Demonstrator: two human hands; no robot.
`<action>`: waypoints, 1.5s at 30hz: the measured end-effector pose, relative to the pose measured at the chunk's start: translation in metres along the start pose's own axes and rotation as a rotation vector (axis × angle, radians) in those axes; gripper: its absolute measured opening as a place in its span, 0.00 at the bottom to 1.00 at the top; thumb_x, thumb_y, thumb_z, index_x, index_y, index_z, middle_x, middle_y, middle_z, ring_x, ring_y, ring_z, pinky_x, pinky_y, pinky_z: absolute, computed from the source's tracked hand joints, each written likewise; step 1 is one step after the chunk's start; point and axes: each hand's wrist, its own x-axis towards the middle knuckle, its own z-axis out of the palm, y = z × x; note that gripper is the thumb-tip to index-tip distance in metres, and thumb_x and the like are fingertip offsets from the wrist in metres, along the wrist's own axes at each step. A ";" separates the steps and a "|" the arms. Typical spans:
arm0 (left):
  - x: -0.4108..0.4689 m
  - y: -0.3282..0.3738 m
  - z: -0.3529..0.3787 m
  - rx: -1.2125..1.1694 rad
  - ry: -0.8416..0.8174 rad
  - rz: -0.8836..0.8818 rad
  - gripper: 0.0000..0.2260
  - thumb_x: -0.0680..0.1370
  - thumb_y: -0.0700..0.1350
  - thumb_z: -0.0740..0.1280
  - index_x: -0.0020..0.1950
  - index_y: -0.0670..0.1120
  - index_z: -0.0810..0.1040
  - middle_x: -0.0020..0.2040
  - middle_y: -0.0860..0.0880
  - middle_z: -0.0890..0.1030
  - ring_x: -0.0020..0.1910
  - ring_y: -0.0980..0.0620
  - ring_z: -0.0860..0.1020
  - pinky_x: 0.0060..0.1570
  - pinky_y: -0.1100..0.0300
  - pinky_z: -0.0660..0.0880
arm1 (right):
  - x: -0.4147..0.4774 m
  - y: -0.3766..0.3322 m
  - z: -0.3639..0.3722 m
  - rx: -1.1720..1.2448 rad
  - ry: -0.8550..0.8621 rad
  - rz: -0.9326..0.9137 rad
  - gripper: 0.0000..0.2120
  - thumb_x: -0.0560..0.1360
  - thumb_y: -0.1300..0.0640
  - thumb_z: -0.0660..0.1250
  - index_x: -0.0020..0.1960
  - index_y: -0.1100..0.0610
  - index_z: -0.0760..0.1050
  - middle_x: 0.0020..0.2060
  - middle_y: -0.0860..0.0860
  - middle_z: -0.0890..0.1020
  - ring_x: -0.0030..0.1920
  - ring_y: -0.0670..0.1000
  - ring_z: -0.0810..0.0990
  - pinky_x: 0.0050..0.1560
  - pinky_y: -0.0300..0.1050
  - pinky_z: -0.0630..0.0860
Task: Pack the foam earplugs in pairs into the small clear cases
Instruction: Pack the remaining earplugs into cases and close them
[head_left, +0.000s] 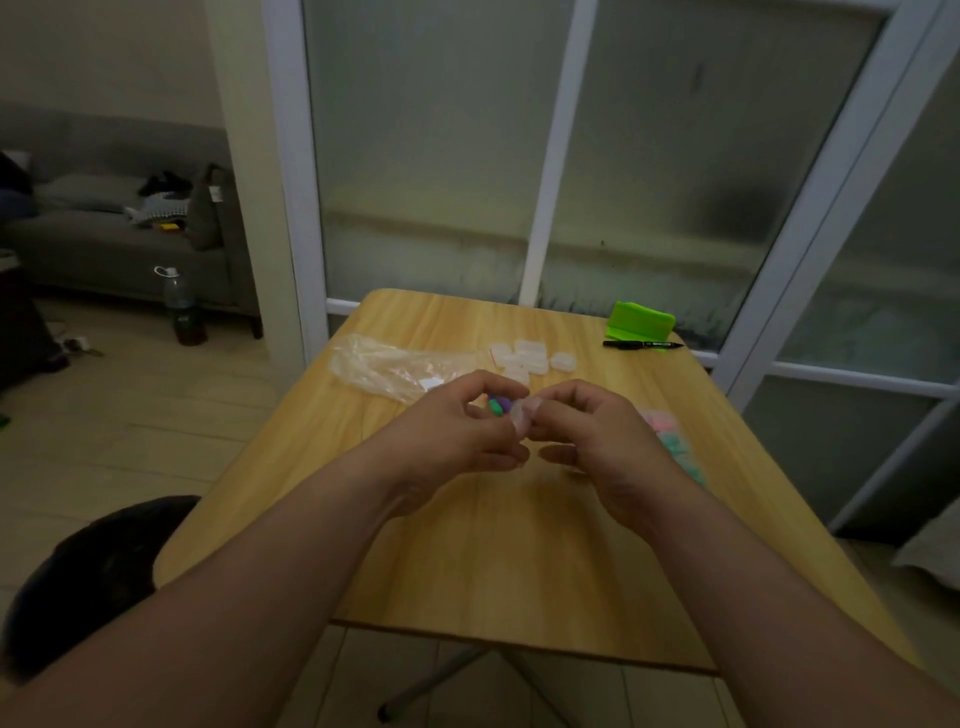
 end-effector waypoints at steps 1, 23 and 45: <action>0.000 0.000 -0.001 0.002 -0.001 0.000 0.15 0.79 0.40 0.75 0.65 0.48 0.81 0.51 0.39 0.87 0.53 0.41 0.87 0.59 0.47 0.83 | 0.000 0.000 0.000 -0.003 -0.020 0.011 0.12 0.78 0.52 0.76 0.56 0.59 0.82 0.51 0.54 0.88 0.57 0.55 0.86 0.50 0.48 0.80; 0.002 0.001 0.004 -0.138 0.045 -0.071 0.11 0.80 0.34 0.69 0.62 0.42 0.80 0.53 0.34 0.86 0.52 0.39 0.87 0.54 0.50 0.85 | 0.000 -0.001 0.000 -0.061 0.004 -0.008 0.09 0.75 0.58 0.75 0.53 0.61 0.81 0.41 0.53 0.86 0.39 0.46 0.84 0.37 0.37 0.78; -0.005 -0.014 0.034 -0.296 -0.160 -0.255 0.14 0.82 0.36 0.62 0.66 0.46 0.77 0.43 0.47 0.80 0.34 0.54 0.74 0.34 0.62 0.71 | 0.004 -0.002 -0.014 -0.528 -0.052 -0.261 0.07 0.81 0.55 0.71 0.47 0.48 0.88 0.41 0.43 0.86 0.44 0.42 0.83 0.40 0.37 0.73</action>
